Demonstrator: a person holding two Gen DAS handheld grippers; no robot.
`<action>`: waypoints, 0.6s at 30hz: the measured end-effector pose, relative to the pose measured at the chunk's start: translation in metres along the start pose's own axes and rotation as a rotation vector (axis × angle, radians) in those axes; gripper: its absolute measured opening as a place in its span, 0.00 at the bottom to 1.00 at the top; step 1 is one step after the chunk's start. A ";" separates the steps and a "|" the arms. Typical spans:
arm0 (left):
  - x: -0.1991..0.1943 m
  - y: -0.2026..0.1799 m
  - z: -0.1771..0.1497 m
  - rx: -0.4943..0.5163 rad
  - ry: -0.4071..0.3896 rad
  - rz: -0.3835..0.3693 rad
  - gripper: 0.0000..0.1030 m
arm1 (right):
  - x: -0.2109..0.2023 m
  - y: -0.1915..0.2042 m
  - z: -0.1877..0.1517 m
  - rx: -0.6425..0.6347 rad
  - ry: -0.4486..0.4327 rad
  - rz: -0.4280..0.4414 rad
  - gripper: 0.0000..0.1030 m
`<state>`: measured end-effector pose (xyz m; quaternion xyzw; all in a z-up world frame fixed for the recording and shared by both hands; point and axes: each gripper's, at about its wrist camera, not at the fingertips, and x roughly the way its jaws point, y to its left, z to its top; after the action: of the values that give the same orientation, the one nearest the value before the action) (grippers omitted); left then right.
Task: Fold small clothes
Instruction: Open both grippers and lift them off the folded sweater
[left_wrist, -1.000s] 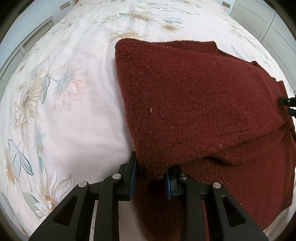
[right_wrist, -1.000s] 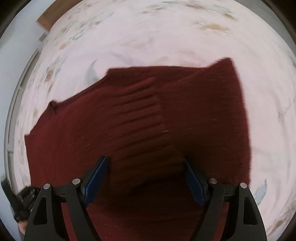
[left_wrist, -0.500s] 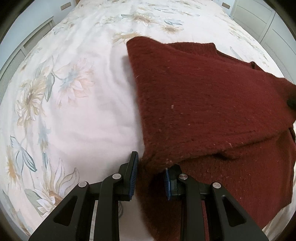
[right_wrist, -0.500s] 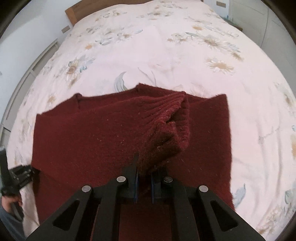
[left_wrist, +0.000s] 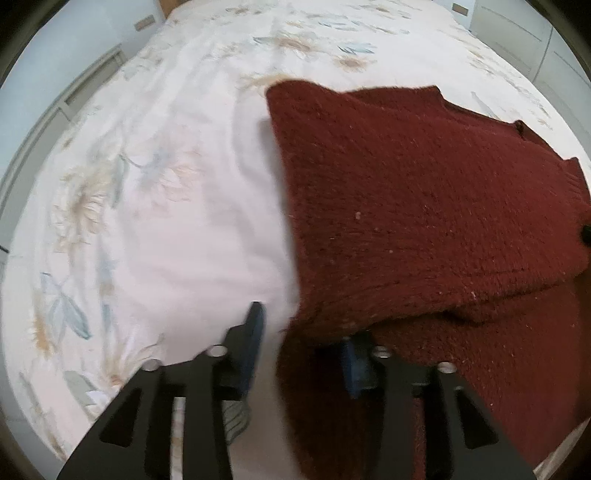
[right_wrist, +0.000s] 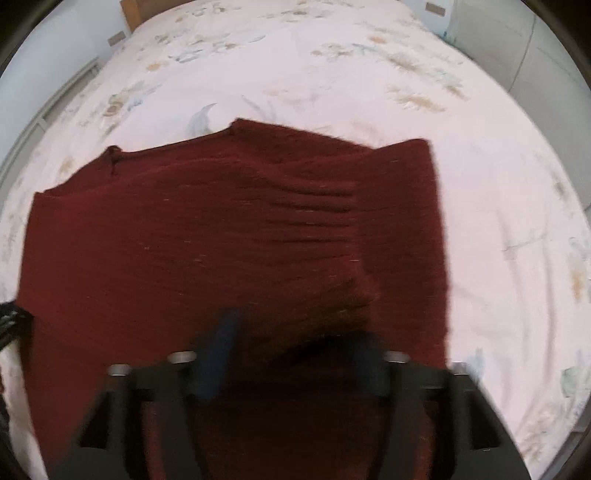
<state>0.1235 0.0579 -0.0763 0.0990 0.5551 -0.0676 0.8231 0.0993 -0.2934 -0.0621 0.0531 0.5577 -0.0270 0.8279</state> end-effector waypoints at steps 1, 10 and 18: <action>-0.003 0.001 0.000 -0.004 -0.005 0.008 0.57 | -0.004 -0.003 -0.001 0.002 -0.007 -0.006 0.73; -0.055 -0.004 0.006 -0.049 -0.126 -0.025 0.99 | -0.051 -0.010 -0.003 -0.015 -0.126 -0.035 1.00; -0.062 -0.058 0.038 -0.031 -0.203 -0.056 0.99 | -0.049 0.033 0.006 -0.057 -0.162 -0.039 1.00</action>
<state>0.1215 -0.0070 -0.0097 0.0633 0.4722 -0.0919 0.8744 0.0894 -0.2623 -0.0131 0.0162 0.4906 -0.0314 0.8707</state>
